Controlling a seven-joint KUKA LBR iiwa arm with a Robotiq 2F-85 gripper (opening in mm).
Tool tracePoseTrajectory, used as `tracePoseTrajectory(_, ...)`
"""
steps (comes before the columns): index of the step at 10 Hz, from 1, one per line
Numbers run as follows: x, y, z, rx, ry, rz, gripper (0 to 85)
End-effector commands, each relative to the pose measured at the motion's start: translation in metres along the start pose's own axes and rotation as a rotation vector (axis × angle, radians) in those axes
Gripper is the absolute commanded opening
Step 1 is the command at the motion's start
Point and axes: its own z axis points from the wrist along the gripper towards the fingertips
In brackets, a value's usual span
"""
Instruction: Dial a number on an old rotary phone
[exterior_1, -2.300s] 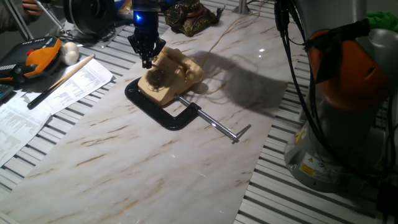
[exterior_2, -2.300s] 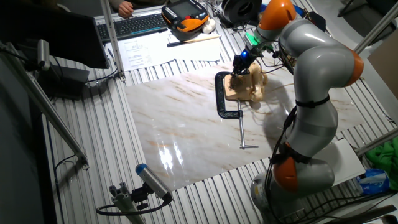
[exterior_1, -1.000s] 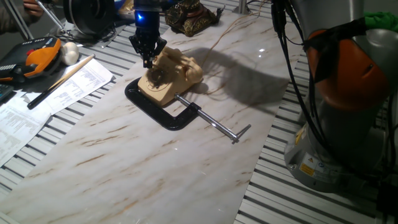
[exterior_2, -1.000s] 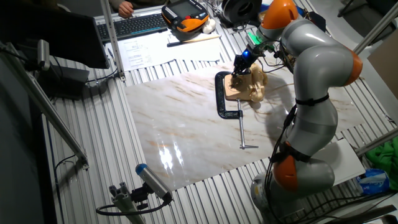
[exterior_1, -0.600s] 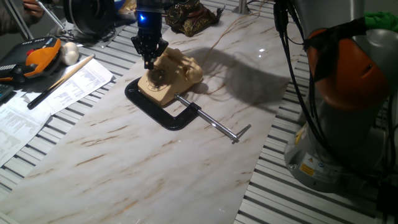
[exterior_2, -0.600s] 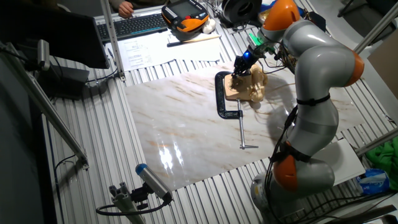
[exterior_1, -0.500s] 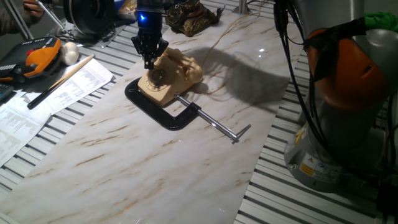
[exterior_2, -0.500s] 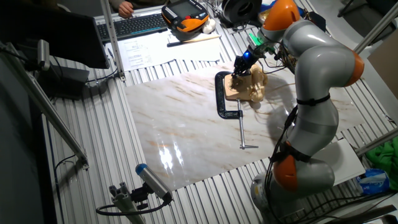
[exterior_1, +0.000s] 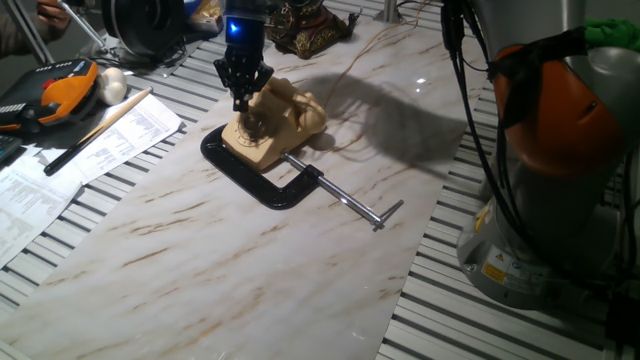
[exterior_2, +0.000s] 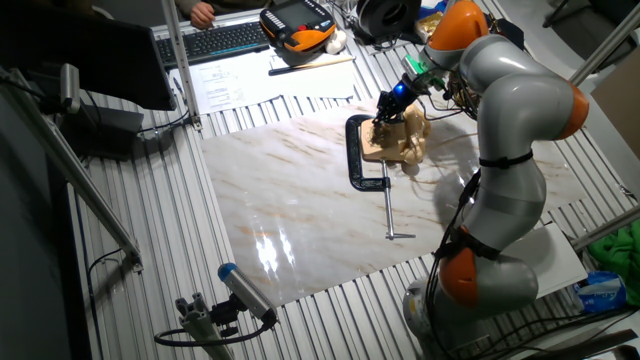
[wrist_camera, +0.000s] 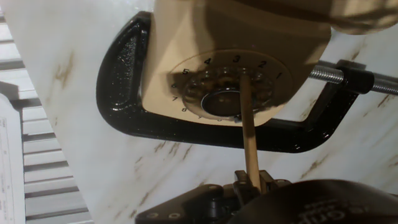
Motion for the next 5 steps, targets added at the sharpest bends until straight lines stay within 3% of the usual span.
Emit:
tracePoseTrajectory(1,-0.0002,-0.0004,-0.0002,0.005,0.009,-0.007,0.0)
tracePoseTrajectory(5,0.0004,-0.0067,0.0019,0.003,0.026,-0.03,0.0)
